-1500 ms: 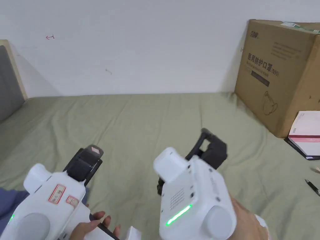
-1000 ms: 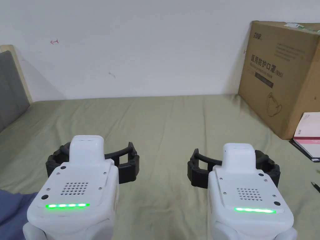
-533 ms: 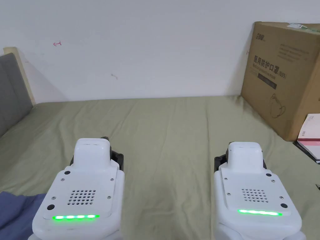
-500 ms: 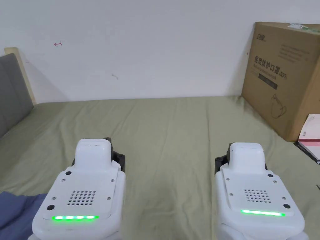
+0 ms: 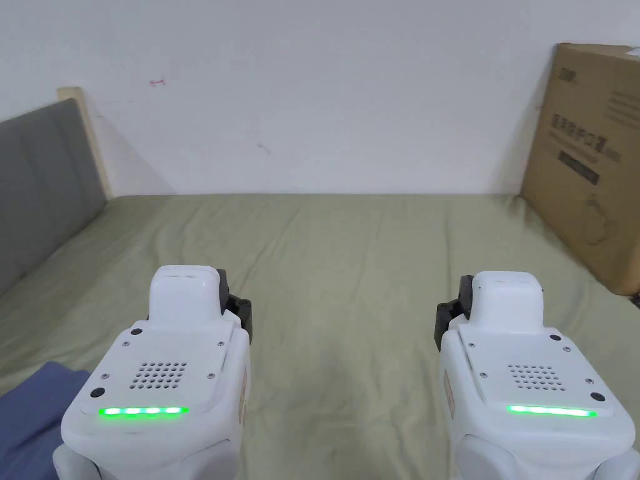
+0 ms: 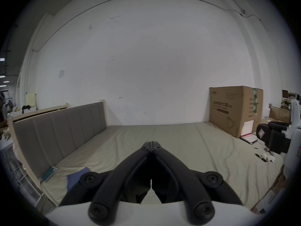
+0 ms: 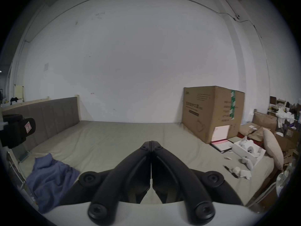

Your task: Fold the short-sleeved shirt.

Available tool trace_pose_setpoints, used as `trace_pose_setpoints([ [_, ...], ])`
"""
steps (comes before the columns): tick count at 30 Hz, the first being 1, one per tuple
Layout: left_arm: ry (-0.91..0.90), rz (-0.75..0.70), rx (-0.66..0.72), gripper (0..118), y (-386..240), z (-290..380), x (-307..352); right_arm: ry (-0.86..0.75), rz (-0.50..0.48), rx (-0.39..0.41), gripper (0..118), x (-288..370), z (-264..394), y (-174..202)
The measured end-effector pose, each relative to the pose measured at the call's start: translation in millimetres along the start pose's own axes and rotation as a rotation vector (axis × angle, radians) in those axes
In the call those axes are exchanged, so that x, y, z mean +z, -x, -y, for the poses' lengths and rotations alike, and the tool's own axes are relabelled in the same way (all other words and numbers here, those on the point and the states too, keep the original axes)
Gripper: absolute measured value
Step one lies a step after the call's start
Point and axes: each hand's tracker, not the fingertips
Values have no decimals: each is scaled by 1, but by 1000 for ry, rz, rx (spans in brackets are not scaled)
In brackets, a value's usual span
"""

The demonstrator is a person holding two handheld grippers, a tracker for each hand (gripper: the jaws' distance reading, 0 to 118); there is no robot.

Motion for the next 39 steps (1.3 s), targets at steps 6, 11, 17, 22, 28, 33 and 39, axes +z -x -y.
trace_pose_setpoints([
  [6,23,-225,17,0,69,1,28,19,-214,34,0,-14,-1,67],
  [11,51,-401,-18,0,112,5,54,70,-385,30,0,-14,5,124],
  [17,81,-447,-2,0,137,11,64,94,-473,67,0,-7,11,161],
  [22,196,-440,1,0,147,26,42,115,-480,77,0,-10,15,169],
  [28,462,-346,126,0,170,82,-35,173,-462,85,0,-24,28,166],
  [33,739,-219,165,70,180,147,-113,236,-440,106,0,-44,44,166],
  [39,879,-117,177,107,171,192,-155,325,-407,118,0,-71,62,165],
])
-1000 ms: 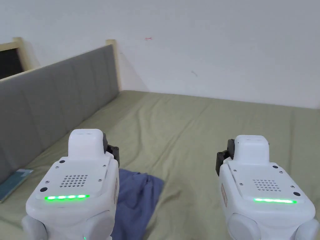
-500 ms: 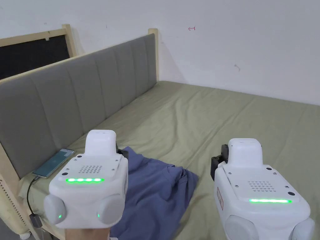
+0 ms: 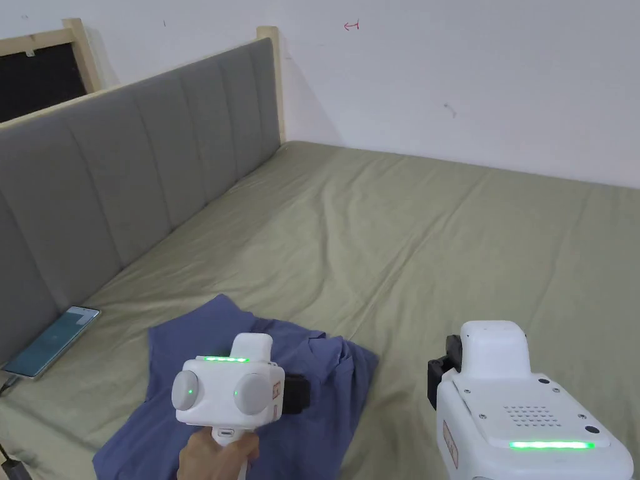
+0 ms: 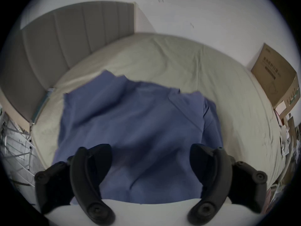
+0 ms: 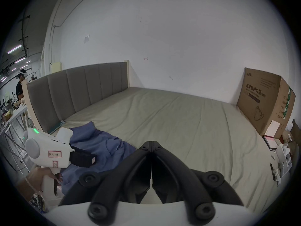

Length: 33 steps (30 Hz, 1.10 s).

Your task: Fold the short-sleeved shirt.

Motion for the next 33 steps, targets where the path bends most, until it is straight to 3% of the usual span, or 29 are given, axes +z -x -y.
trace_pose_setpoints([
  [6,89,-31,-28,111,-8,2,-36,57,9,-16,0,-16,9,-10],
  [8,101,-37,-20,104,-9,-3,-30,72,12,-23,0,-19,12,-13],
  [10,67,-55,-13,77,-10,-5,-22,88,7,-58,0,-20,16,-17],
  [11,60,-61,-12,47,-10,-6,-19,98,6,-74,0,-21,17,-18],
  [13,64,-59,-8,7,-7,-7,-16,106,2,-85,0,-22,20,-19],
  [19,80,-35,49,7,-6,-16,-2,111,16,-85,0,-14,23,-28],
  [23,16,181,139,7,-12,-33,26,100,42,-149,0,-9,20,-46],
  [26,-20,182,-5,6,-54,-54,46,78,89,-165,0,1,16,-64],
  [29,-50,350,-41,6,-111,-70,65,44,147,-202,0,17,11,-89],
  [33,-112,474,-193,6,-193,-82,98,-2,262,-249,0,45,4,-133],
])
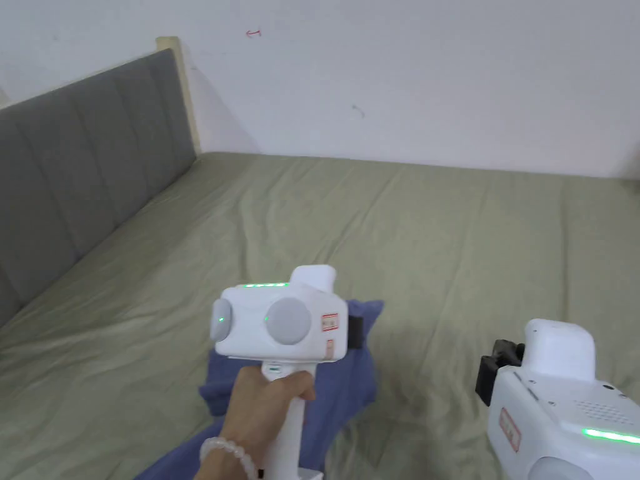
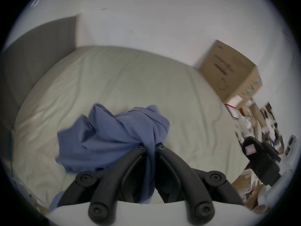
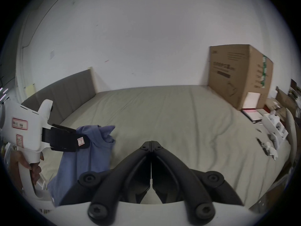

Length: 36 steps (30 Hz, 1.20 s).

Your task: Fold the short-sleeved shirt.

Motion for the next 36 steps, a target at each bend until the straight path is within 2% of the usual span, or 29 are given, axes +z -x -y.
trace_pose_setpoints([
  [5,-43,316,-17,6,-91,-31,-12,-80,128,-119,0,28,-23,-67],
  [8,-52,395,-73,6,-152,-41,-26,-118,231,-144,0,46,-29,-105],
  [11,22,482,-97,6,-204,-24,-60,-122,321,-167,0,58,-26,-141],
  [16,266,376,-206,7,-252,54,-153,-59,406,-246,0,65,-5,-187],
  [18,340,333,-248,9,-257,83,-173,-43,418,-249,0,64,4,-198],
  [19,363,320,-270,16,-256,94,-177,-30,430,-247,0,64,6,-201],
  [20,374,312,-288,42,-255,101,-179,-21,437,-242,0,63,9,-204],
  [22,390,295,-325,103,-254,106,-180,-7,444,-244,0,61,12,-205],
  [23,395,300,-332,118,-251,104,-177,-3,442,-252,0,59,13,-206],
  [27,323,295,-317,114,-236,80,-151,-9,400,-266,0,56,10,-195],
  [28,312,287,-308,107,-230,75,-144,-7,392,-251,0,54,8,-190],
  [29,276,292,-294,81,-222,70,-134,-6,381,-235,0,52,7,-184],
  [31,224,280,-247,14,-204,61,-115,-9,353,-213,0,50,6,-172],
  [32,221,249,-227,14,-193,61,-108,-6,338,-211,0,48,7,-167],
  [33,228,223,-225,4,-182,64,-103,-2,316,-211,0,46,8,-162],
  [34,218,199,-224,0,-170,68,-96,9,301,-209,0,43,9,-157],
  [36,225,135,-201,0,-143,77,-85,25,269,-185,0,37,12,-144],
])
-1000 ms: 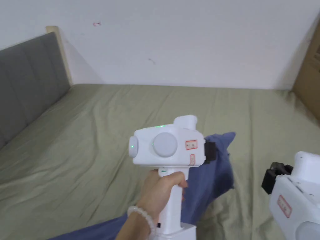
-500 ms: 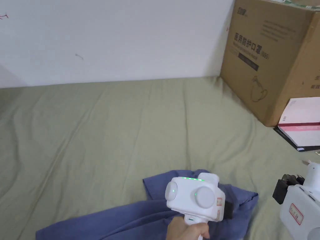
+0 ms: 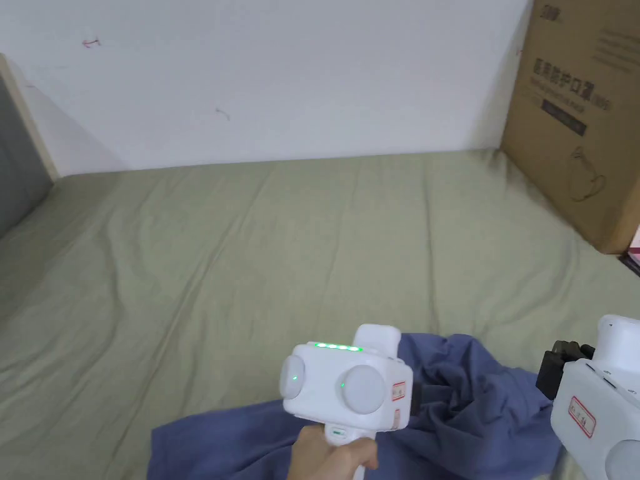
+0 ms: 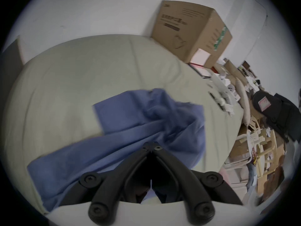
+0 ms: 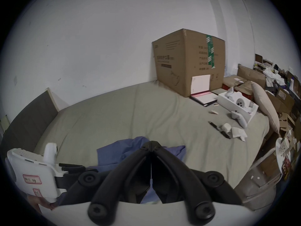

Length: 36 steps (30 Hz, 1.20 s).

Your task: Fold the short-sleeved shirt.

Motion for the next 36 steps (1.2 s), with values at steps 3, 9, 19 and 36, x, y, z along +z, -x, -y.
trace_pose_setpoints([
  [3,-16,-65,100,0,48,19,26,20,-38,57,0,-3,6,19],
  [9,9,-420,190,114,156,26,61,63,-101,95,0,-14,12,48],
  [19,88,-461,378,66,230,72,22,137,-116,139,0,-27,30,57],
  [36,17,-459,306,2,206,33,63,387,-175,327,101,-216,-54,33],
])
